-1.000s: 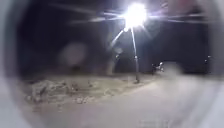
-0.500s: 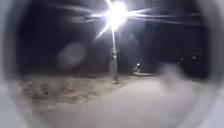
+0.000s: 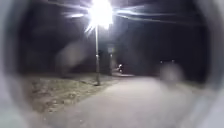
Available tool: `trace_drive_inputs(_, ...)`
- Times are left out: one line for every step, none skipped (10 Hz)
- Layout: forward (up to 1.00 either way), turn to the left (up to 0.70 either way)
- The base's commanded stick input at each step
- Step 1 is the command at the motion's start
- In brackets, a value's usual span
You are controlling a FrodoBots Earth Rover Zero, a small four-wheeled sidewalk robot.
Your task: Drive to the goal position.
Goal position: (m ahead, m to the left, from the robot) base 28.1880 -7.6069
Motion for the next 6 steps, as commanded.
trace_drive_inputs(0.95,0.00)
trace_drive_inputs(0.95,0.00)
trace_drive_inputs(0.95,0.02)
trace_drive_inputs(0.95,0.02)
trace_drive_inputs(0.96,0.02)
trace_drive_inputs(0.98,0.02)
